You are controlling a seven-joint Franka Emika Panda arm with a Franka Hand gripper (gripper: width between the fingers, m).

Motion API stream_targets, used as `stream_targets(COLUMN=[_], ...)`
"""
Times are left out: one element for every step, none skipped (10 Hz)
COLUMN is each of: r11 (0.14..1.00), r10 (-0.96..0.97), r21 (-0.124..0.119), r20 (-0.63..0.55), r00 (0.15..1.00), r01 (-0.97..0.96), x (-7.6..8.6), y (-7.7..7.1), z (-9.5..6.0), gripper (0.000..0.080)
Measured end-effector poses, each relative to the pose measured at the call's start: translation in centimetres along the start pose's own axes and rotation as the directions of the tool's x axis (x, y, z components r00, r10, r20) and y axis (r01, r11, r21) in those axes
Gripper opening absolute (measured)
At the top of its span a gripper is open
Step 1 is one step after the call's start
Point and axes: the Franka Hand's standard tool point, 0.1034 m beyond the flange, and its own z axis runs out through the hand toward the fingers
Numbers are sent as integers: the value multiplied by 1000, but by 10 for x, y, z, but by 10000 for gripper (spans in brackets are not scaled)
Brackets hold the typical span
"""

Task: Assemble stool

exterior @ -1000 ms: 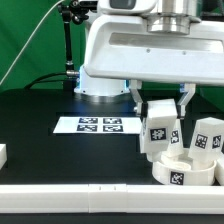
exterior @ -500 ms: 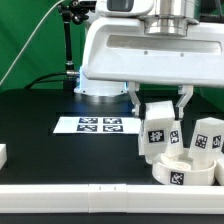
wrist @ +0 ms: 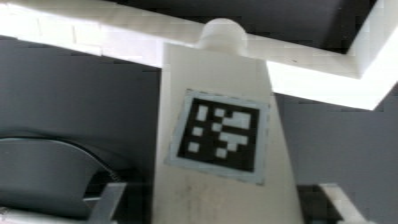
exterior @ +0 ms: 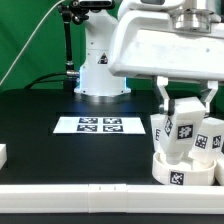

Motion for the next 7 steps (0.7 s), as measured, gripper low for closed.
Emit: stream_targets(r11=[1000, 1000, 1000, 1000, 1000, 1000, 1000], r10=[0, -2, -9, -11, -11, -2, 0], r21=[0, 1, 6, 13, 20, 24, 25], r20=[0, -4, -27, -39, -42, -43, -48], r00=[1000, 1000, 1000, 999, 999, 999, 999], r01=[0, 2, 9, 11, 12, 3, 1], x=[0, 0, -1, -8, -17, -24, -26], y=[0, -1, -6, -14, -19, -21, -21], z=[0, 0, -3, -6, -9, -9, -8], gripper=[327, 327, 327, 327, 327, 327, 327])
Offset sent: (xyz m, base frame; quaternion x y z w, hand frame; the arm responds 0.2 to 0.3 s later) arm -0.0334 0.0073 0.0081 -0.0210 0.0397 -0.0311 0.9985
